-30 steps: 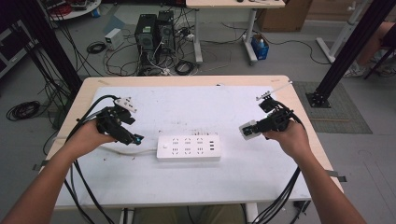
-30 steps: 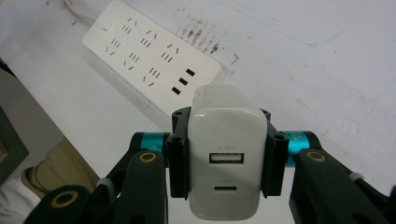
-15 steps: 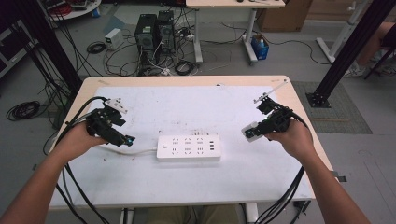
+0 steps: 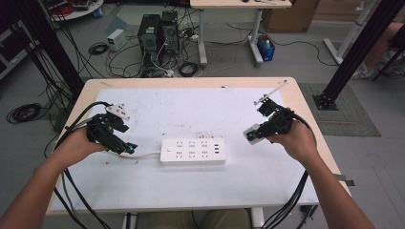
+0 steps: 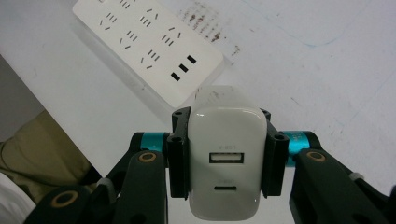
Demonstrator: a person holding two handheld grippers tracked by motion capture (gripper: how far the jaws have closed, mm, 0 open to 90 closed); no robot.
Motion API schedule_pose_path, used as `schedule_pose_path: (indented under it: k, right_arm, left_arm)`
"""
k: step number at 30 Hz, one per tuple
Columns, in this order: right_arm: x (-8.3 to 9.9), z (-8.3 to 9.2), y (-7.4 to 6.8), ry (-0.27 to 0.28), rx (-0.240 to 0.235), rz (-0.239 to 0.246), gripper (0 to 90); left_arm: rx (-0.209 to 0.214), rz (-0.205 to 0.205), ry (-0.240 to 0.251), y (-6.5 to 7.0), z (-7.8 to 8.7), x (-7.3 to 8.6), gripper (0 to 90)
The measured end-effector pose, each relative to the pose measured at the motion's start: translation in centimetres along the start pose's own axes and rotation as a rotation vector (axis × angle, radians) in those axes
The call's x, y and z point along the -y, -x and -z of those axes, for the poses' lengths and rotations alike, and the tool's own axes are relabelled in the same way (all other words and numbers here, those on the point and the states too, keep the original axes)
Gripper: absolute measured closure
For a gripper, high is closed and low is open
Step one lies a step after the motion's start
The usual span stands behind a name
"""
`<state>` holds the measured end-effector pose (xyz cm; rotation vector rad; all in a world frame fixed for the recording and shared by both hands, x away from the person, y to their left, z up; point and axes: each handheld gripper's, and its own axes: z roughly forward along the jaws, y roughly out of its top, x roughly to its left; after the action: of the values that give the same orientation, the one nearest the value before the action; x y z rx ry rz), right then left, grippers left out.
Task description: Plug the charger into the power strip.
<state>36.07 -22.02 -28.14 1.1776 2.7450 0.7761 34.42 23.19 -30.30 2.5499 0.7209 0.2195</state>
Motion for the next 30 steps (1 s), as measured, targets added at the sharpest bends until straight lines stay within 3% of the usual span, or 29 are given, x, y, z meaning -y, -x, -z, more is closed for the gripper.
schedule_pose_path:
  k: [5, 9, 14, 18, 21, 26, 30]
  right_arm:
    - [-0.7, -0.3, -0.3, -0.005, -0.005, 0.019, 62.0]
    - [-1.9, -1.4, -0.9, -0.025, -0.022, 0.082, 62.0]
    - [-3.4, -3.3, -2.1, -0.048, -0.036, 0.210, 62.1]
    - [-4.7, -5.3, -3.7, -0.093, -0.059, 0.366, 62.1]
    - [-5.6, -6.7, -4.8, -0.138, -0.043, 0.475, 62.1]
    - [-7.0, -9.3, -5.9, -0.217, -0.036, 0.561, 62.1]
    - [-8.1, -10.6, -6.2, -0.229, -0.050, 0.602, 62.1]
  left_arm:
    - [0.005, -0.012, -0.020, -0.2, -0.3, 0.0, 23.2]
    - [0.031, -0.027, -0.020, -0.1, -0.5, 0.3, 23.2]
    - [0.029, -0.030, -0.027, 0.0, -0.7, 0.7, 23.2]
    - [0.025, -0.029, -0.042, 0.0, -0.9, 1.1, 23.2]
    - [0.022, -0.035, -0.052, 0.1, -1.1, 1.2, 23.2]
    - [0.020, -0.040, -0.061, 0.3, -1.3, 1.4, 23.2]
    - [0.020, -0.051, -0.066, 0.5, -1.3, 1.5, 23.2]
